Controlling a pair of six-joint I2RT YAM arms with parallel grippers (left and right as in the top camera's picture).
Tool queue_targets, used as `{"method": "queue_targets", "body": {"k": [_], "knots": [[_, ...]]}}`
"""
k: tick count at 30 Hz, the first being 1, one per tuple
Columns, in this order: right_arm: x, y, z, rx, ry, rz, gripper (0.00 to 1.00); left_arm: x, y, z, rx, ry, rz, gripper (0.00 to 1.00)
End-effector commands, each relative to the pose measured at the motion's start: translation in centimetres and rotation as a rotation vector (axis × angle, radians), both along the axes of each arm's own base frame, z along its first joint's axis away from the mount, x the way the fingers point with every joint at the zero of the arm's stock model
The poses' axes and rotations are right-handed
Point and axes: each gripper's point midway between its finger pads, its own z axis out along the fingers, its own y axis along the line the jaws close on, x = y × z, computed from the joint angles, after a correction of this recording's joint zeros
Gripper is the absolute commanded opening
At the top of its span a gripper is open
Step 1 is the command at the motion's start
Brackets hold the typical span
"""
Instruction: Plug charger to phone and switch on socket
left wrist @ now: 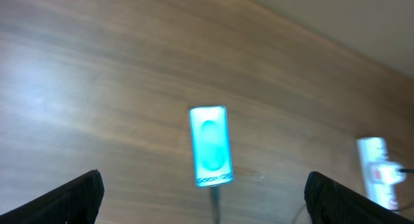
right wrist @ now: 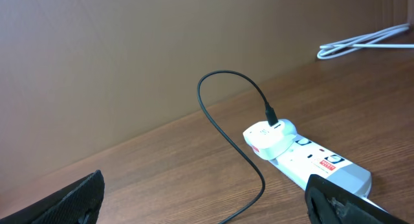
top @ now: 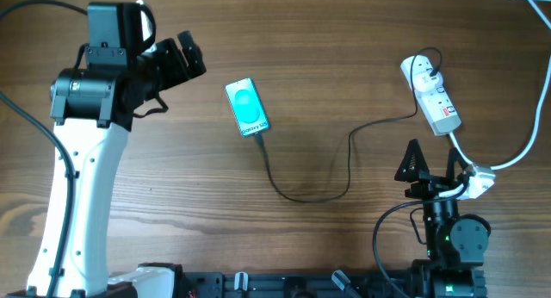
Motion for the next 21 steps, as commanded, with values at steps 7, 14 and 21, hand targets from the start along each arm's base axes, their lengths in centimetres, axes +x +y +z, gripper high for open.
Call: {"method": "queue_targets", "body": {"k": [7, 14, 21], "knots": [[-0.1, -0.1, 0.3, -0.018, -0.016, -0.012, 1.0, -8.1, 3.5, 4.5, 0.042, -0.524, 0.118, 1.0], [-0.1, -0.1, 0.3, -0.018, -0.016, -0.012, 1.0, -13.5, 2.8, -2.8, 0.218, -0.903, -0.049, 1.0], [-0.1, -0.1, 0.3, -0.018, -0.014, -0.012, 1.0, -13.0, 3.2, -10.9, 0.289, -0.827, -0.073, 1.0]]}}
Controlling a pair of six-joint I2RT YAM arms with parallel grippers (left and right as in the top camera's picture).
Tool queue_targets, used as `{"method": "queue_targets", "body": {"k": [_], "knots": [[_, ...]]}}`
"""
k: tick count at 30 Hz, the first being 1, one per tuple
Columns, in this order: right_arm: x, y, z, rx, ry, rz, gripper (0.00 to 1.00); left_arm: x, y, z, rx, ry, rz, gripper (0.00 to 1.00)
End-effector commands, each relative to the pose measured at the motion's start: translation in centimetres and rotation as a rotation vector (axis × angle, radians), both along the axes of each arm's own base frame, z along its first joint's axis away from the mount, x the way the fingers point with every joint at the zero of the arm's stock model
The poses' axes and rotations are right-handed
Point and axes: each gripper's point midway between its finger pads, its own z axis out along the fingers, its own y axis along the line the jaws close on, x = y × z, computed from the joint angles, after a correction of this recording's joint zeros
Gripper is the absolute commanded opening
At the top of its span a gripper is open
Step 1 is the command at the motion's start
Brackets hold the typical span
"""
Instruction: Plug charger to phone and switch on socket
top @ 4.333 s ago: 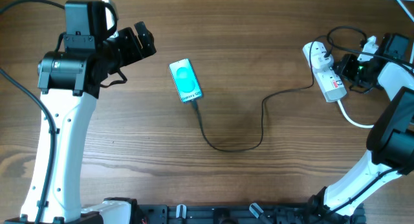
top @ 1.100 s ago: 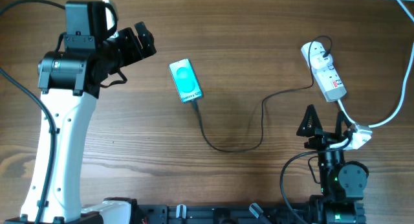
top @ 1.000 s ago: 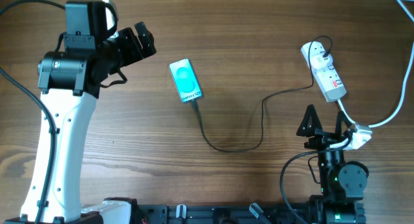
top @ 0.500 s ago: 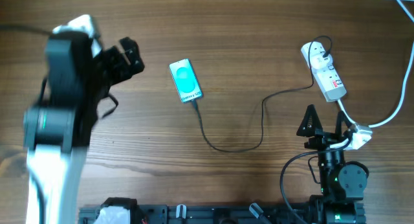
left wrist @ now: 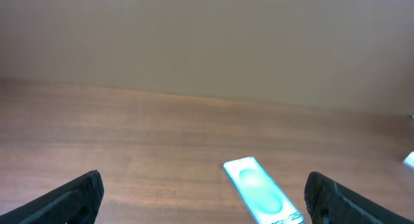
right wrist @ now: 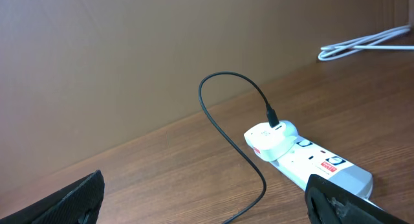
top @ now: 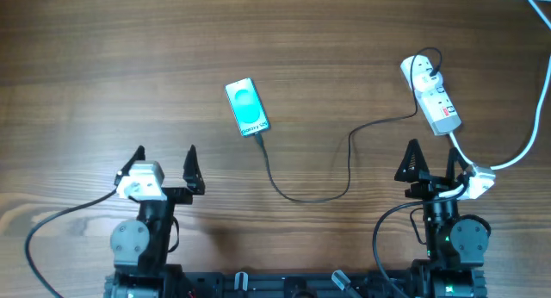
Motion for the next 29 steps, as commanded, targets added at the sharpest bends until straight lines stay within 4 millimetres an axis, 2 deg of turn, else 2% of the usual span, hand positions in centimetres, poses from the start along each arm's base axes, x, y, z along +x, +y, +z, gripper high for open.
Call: {"method": "queue_targets", "body": {"k": [1, 3, 29], "knots": [[-0.1, -0.2, 0.2, -0.018, -0.009, -0.014, 1.0, 0.1, 0.2, -2.7, 0.036, 0.027, 0.002, 1.0], [-0.1, -0.2, 0.2, -0.018, -0.009, -0.014, 1.0, 0.1, -0.1, -3.8, 0.036, 0.03, -0.012, 1.0], [0.0, -0.2, 0.1, -0.018, -0.004, -0.014, 1.0, 0.0, -0.1, -3.6, 0.036, 0.021, -0.013, 1.0]]}}
